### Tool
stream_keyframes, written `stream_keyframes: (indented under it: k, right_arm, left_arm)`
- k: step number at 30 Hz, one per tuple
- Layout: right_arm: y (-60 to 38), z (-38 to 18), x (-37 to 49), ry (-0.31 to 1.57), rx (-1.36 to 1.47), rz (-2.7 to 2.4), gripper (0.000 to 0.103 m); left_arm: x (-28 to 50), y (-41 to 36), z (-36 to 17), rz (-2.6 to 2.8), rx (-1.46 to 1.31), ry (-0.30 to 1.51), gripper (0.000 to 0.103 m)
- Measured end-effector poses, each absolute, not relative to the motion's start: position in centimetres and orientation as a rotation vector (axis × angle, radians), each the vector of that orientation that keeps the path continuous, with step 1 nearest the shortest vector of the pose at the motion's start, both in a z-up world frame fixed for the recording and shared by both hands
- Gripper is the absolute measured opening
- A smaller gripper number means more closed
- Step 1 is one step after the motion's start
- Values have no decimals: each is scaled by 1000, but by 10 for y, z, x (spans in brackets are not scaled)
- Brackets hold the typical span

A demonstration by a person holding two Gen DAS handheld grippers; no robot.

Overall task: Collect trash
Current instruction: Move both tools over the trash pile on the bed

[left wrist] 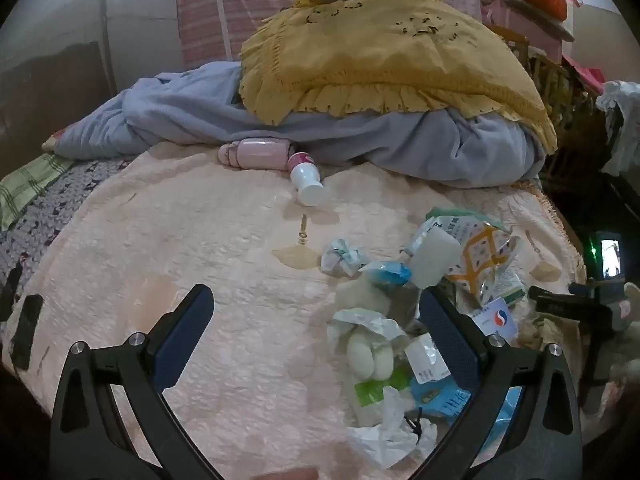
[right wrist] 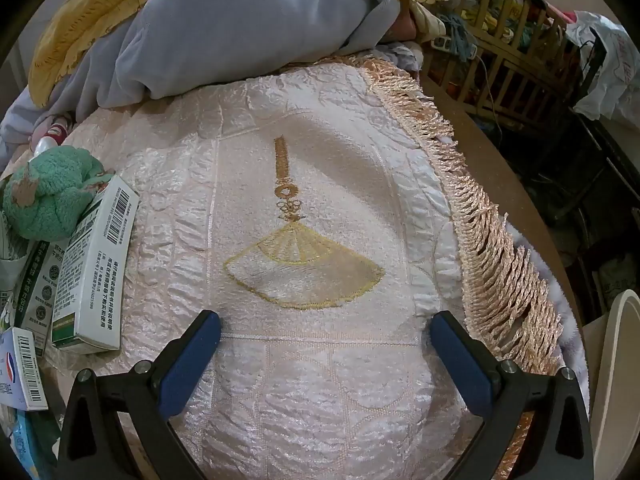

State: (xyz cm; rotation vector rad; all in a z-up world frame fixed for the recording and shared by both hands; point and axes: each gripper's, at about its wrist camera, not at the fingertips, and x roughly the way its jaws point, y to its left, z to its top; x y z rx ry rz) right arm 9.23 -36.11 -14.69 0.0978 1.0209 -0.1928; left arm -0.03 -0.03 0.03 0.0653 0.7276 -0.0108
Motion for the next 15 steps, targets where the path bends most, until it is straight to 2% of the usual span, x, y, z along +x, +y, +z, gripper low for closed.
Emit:
stream_keyframes:
  k: [7,12,15]
  right_arm:
    - [-364,-148,84,1005,113,-197,103]
    - [-363,-144,91,1095,78,-171,103]
    - [-366,-131,66,1057,91,-190,103]
  left_arm:
    - [-18,-3,12,-22,31,673,102]
    - [-20,-3,9,-38,20,707,102]
    - [-22,-4,10,-48,10,707,102]
